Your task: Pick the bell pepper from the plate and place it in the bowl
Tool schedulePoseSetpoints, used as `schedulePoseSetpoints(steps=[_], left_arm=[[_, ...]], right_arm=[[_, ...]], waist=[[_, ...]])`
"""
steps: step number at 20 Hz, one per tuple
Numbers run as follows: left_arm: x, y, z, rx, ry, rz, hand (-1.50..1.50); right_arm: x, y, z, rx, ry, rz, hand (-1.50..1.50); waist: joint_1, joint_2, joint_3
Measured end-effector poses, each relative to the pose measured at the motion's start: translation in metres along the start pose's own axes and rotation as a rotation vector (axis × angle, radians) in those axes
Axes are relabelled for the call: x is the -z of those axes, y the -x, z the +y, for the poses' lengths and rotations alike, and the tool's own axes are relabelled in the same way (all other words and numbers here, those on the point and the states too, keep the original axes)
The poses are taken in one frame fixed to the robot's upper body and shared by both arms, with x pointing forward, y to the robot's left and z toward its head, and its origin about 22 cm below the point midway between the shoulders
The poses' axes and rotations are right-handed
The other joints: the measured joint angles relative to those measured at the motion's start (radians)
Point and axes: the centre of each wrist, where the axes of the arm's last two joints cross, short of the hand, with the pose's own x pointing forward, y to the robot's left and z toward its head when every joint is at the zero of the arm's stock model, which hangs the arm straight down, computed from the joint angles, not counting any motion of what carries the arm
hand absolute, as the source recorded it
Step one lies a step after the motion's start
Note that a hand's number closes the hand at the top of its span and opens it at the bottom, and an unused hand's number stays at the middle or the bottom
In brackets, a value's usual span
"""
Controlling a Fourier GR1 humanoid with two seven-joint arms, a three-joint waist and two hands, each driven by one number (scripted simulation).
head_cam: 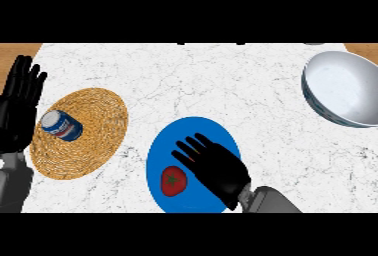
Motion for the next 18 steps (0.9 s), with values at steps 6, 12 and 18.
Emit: schedulePoseSetpoints(steps=[6, 12, 18], left_arm=[[0.001, 0.005, 0.005, -0.004, -0.005, 0.002, 0.00], [0.009, 0.010, 0.002, 0.000, -0.003, -0.002, 0.00], [0.005, 0.010, 0.004, -0.003, 0.002, -0.001, 0.00]], right_arm=[[0.011, 0.003, 0.009, -0.002, -0.018, 0.013, -1.50], [0.024, 0.007, 0.027, -0.002, -0.034, 0.047, -1.50], [0.033, 0.023, 0.029, -0.003, -0.045, 0.088, 1.50]], waist=[[-0.001, 0.000, 0.000], [-0.002, 0.000, 0.000], [-0.001, 0.000, 0.000]])
